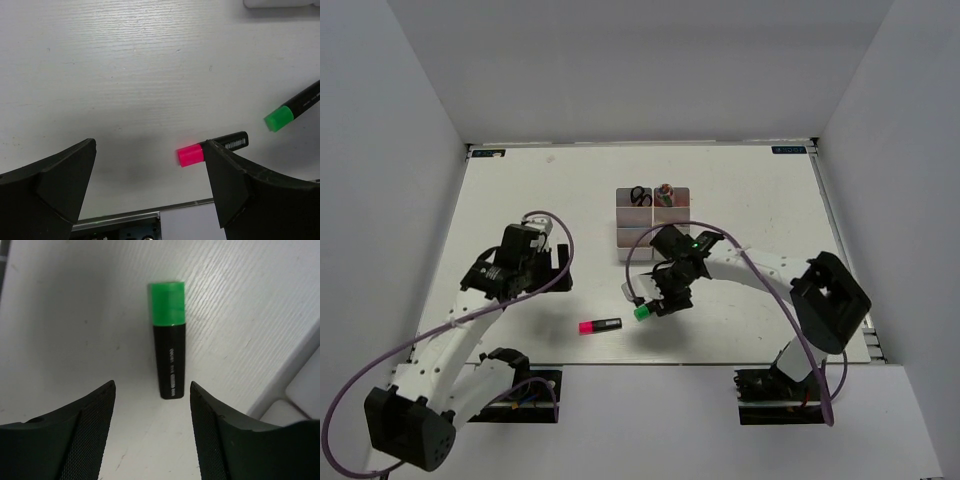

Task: Sort the stationery into containers
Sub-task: Pick up the pen from the center of the board.

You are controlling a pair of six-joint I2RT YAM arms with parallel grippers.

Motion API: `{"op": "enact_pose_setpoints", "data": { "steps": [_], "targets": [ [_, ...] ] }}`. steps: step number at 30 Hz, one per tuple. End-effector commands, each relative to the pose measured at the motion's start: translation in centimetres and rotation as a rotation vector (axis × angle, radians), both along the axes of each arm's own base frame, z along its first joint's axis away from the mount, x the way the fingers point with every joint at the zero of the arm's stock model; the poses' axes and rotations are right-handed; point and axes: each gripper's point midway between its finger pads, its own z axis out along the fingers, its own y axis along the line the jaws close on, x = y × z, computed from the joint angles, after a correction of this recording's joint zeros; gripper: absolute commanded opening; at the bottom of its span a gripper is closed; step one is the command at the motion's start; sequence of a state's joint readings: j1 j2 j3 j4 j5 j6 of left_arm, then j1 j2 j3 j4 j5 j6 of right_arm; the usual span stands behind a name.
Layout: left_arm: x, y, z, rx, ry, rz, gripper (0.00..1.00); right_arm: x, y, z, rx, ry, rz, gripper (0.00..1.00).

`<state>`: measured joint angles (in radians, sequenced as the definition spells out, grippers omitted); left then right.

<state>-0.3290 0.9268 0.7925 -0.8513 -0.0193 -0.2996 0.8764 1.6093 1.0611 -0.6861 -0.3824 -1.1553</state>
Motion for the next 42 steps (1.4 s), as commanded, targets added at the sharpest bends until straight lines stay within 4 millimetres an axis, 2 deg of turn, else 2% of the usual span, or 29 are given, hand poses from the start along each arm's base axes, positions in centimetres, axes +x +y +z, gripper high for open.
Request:
{"op": "enact_pose_setpoints", "data": {
  "steps": [1,3,8,12,17,24,27,29,30,34,38,41,42],
  "targets": [
    [0.6,0.7,0.5,0.014,-0.097,0.015,1.0,1.4,3.0,0.3,-0.003,-0.083,-0.01,0.64],
    [0.5,1.2,0.4,0.019,-0.14,0.027,1.0,1.3,3.5,-0.6,-0.026,-0.083,-0.011,0.64],
    [-0.1,2.1,0.0,0.026,-0.165,0.057,1.0,0.5,5.7,-1.4,-0.049,-0.09,-0.008,0.66],
    [-0.3,2.6,-0.1,0.031,-0.168,0.079,1.0,0.0,6.6,-1.9,-0.077,-0.099,0.01,0.66],
    [-0.3,2.8,0.2,0.026,-0.18,0.089,1.0,-1.1,6.7,-3.1,-0.12,-0.101,0.035,0.66],
    [-0.3,3.1,0.5,0.027,-0.199,0.1,1.0,-2.2,5.1,-5.1,-0.202,-0.101,0.06,0.62],
    [-0.3,3.3,0.4,0.034,-0.2,0.109,1.0,-2.5,4.7,-5.6,-0.228,-0.088,0.067,0.54],
    [-0.3,3.4,0.5,0.033,-0.208,0.112,1.0,-2.6,4.5,-5.8,-0.249,-0.081,0.07,0.45],
    [-0.3,3.4,0.6,0.033,-0.208,0.116,1.0,-2.5,4.4,-5.9,-0.255,-0.079,0.068,0.3],
    [-0.4,3.7,0.5,0.043,-0.215,0.125,1.0,-2.7,4.4,-5.9,-0.266,-0.066,0.059,0.04],
    [-0.4,3.9,0.6,0.05,-0.222,0.133,1.0,-2.7,4.4,-5.3,-0.253,-0.067,0.039,0.0],
    [-0.4,3.9,0.5,0.051,-0.22,0.133,1.0,-2.6,4.7,-3.8,-0.22,-0.071,0.014,0.0],
    [-0.4,3.9,0.5,0.049,-0.222,0.136,1.0,-2.6,5.0,-2.4,-0.184,-0.082,0.001,0.0]
  ]
}}
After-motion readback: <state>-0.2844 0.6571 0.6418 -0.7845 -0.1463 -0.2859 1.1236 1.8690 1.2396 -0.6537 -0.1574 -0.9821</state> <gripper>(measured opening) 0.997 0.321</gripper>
